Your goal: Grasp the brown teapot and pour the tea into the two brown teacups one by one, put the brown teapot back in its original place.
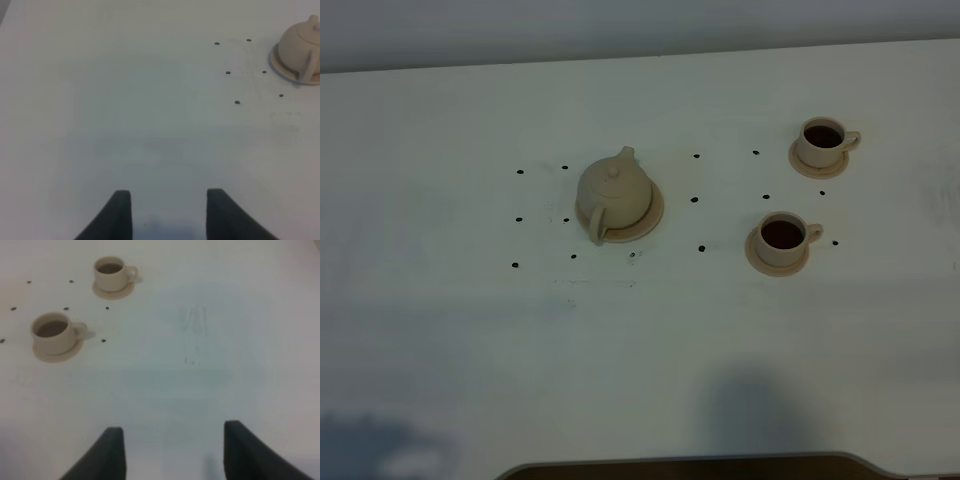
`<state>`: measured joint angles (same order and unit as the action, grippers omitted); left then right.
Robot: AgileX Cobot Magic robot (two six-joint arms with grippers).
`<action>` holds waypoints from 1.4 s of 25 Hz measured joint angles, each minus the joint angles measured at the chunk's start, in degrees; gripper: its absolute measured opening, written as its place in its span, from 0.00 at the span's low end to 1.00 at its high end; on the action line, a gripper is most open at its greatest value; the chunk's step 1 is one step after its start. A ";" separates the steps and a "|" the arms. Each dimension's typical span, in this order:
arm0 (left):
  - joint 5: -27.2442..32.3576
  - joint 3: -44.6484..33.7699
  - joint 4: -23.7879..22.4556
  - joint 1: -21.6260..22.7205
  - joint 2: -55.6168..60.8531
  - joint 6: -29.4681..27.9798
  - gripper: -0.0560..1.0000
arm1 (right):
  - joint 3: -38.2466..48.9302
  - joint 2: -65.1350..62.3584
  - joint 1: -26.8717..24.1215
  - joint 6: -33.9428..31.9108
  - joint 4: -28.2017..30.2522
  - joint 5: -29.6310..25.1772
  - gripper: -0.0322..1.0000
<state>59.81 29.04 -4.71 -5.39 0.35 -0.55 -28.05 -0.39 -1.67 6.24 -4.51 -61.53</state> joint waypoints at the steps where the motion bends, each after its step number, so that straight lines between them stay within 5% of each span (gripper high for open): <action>1: 0.00 0.00 -0.05 0.00 0.00 0.00 0.41 | 0.00 0.00 0.00 0.00 0.00 0.00 0.45; 35: 0.00 0.00 -0.05 0.00 0.00 0.14 0.41 | 0.00 0.00 0.00 0.00 0.00 0.00 0.44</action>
<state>59.81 29.04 -4.76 -5.39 0.35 -0.41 -28.05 -0.39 -1.67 6.24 -4.51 -61.53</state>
